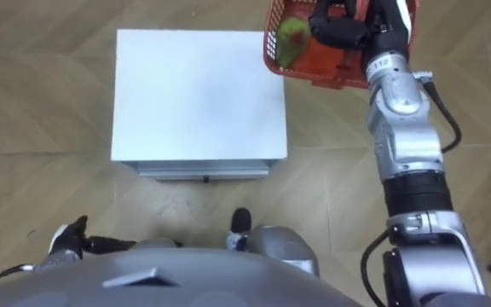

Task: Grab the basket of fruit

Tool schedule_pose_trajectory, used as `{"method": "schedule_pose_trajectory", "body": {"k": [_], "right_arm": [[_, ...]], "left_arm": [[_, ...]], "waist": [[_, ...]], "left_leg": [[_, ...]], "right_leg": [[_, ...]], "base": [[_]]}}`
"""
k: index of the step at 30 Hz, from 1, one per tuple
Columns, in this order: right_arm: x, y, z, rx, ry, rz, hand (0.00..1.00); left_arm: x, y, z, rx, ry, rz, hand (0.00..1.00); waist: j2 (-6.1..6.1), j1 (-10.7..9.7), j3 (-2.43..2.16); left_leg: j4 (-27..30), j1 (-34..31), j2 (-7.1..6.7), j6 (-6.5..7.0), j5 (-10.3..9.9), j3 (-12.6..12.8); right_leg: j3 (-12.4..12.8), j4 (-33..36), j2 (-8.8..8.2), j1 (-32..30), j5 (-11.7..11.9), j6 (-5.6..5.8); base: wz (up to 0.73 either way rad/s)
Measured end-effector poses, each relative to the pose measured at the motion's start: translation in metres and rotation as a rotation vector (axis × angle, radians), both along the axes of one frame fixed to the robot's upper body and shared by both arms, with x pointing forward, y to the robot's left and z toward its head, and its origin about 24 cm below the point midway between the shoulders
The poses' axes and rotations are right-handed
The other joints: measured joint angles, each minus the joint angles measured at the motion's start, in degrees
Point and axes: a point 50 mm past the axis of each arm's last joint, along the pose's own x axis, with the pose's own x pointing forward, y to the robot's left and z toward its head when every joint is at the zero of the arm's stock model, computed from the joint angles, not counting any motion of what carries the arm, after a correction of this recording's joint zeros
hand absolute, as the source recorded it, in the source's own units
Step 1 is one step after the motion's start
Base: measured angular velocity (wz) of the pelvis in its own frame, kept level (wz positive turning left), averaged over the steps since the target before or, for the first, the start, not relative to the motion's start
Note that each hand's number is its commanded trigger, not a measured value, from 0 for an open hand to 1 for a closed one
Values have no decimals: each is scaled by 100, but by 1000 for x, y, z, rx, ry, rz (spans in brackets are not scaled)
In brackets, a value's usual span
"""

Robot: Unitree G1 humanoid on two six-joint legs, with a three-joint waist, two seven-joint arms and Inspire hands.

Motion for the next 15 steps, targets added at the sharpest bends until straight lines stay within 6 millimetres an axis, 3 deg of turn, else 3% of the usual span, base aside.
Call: {"method": "schedule_pose_trajectory", "body": {"k": [6,10,15], "right_arm": [[-2,5,-4,31,22,44,100],[-5,7,-17,59,85,65,100],[-8,12,-28,109,142,77,100]], "left_arm": [[-13,-1,-4,-19,56,20,0],[-18,-1,-5,-19,87,22,0],[-29,-4,-6,-27,141,4,0]], "waist": [[38,199,26],[64,258,40],[75,295,30]], "left_leg": [[16,10,-239,100,57,-87],[30,-23,-291,124,49,-162],[97,-94,-288,123,49,-252]], "right_leg": [[-82,22,-186,96,-123,137],[-80,101,-230,92,-222,228],[-154,99,-232,92,-208,180]], "base": [[14],[13],[9]]}}
